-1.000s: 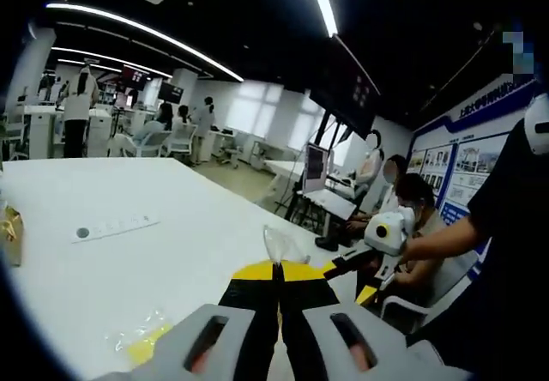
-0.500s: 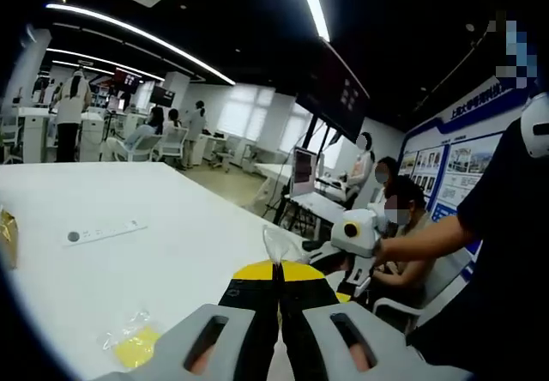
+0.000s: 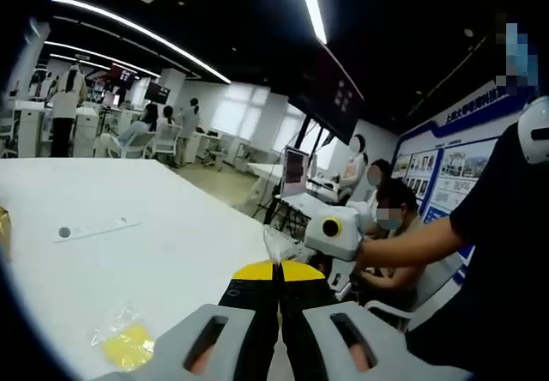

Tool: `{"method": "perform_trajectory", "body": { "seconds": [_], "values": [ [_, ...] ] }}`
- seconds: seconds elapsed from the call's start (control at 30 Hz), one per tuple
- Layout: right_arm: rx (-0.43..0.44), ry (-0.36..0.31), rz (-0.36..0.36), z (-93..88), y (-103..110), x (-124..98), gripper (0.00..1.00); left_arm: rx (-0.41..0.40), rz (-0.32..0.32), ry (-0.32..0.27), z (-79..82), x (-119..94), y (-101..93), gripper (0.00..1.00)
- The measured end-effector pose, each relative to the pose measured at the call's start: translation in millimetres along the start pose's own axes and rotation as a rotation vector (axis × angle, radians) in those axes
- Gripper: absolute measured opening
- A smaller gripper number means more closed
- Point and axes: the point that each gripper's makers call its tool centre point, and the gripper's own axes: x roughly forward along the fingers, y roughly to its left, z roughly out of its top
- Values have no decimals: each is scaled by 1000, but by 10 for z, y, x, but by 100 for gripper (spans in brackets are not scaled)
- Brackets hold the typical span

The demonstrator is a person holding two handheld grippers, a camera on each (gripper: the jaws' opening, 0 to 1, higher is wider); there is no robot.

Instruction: Compare the silicone blocks by pressing each to a similar depth, holding the contact briefly, and releasing to observe deformation and rebound differences across the visible hardness samples.

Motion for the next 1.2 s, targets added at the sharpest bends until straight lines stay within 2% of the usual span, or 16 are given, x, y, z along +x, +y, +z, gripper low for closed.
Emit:
{"method": "perform_trajectory", "body": {
  "seconds": [0.07,0.17,0.33,0.53,0.73,0.93,1.2],
  "values": [
    [-33,-17,-11,13,-1,10,33,-3,-2,1,22,-11,-23,0],
    [-20,-76,-6,109,6,-2,29,-10,-10,-6,54,-45,-52,0],
    [-9,-108,13,207,33,0,28,-37,-17,-37,121,-76,-68,0],
    [1,-129,25,263,36,70,31,-31,-18,-37,114,-46,-119,0],
    [-6,-139,61,269,79,121,27,-57,-8,-49,103,-98,-109,0],
    [-9,-120,90,238,116,171,21,-80,1,-55,74,-146,-79,0],
    [25,-104,88,286,64,292,16,-85,25,-78,124,-230,13,0]
  ]
}}
